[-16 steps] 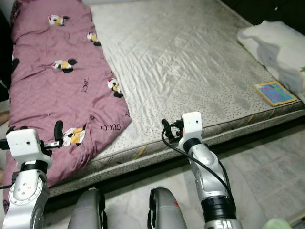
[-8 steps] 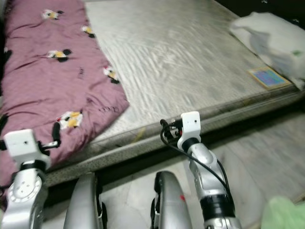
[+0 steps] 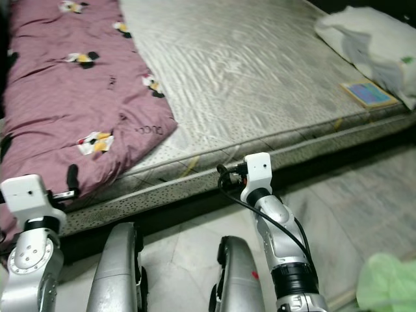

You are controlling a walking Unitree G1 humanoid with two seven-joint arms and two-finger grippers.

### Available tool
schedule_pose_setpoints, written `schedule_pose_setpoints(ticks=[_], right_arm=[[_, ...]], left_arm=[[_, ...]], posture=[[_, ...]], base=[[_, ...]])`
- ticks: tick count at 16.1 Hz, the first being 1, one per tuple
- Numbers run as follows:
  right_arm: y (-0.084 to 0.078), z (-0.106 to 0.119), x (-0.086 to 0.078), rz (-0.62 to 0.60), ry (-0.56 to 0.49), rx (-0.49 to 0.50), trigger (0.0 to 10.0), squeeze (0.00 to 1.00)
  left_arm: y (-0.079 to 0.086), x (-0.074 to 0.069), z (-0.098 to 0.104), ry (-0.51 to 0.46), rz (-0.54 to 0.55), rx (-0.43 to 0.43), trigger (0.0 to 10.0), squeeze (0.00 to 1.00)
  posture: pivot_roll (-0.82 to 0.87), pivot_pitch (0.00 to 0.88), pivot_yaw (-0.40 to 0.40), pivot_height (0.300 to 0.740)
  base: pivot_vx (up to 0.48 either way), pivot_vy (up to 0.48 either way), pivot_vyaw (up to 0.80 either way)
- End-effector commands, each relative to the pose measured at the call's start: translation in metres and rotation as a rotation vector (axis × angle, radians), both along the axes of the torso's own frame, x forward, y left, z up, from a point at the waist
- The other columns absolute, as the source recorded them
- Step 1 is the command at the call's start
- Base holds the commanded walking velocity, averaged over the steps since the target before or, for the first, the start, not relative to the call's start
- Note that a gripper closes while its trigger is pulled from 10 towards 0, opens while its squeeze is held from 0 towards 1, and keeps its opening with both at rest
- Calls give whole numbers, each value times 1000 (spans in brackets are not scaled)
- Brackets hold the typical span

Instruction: Clean up the room

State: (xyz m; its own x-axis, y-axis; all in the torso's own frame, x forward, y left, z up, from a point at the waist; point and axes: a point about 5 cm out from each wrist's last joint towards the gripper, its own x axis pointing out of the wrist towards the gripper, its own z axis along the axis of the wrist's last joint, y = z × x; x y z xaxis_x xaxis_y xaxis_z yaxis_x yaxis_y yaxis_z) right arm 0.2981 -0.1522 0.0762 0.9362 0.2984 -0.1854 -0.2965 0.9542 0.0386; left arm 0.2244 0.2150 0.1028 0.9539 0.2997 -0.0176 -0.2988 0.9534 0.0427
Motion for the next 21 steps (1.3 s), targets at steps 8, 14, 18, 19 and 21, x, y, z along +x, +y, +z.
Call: schedule_pose_setpoints(ticks=[8, 14, 18, 19, 21], right_arm=[[-2, -1, 1, 20, 11, 4, 10000, 0], [-5, 0, 1, 25, 9, -24, 10000, 0], [-26, -1, 1, -25, 12, -117, 10000, 0], [-33, -2, -2, -37, 18, -135, 10000, 0], [-46, -3, -9, -48, 29, -162, 10000, 0]], left_arm=[[-2, 2, 5, -30, -22, -14, 10000, 0], [0, 2, 1, -17, 15, -52, 10000, 0], [8, 4, -10, 21, 101, -150, 10000, 0], [11, 7, -14, 41, 107, -166, 10000, 0], [19, 14, -16, 47, 115, -176, 10000, 0]], posture=[[-6, 108, -62, 576], [-9, 107, -65, 576], [-35, 122, -70, 576], [-47, 130, -76, 576], [-71, 149, -86, 576]], base=[[261, 0, 0], [247, 0, 0], [0, 0, 0], [0, 0, 0], [0, 0, 0]])
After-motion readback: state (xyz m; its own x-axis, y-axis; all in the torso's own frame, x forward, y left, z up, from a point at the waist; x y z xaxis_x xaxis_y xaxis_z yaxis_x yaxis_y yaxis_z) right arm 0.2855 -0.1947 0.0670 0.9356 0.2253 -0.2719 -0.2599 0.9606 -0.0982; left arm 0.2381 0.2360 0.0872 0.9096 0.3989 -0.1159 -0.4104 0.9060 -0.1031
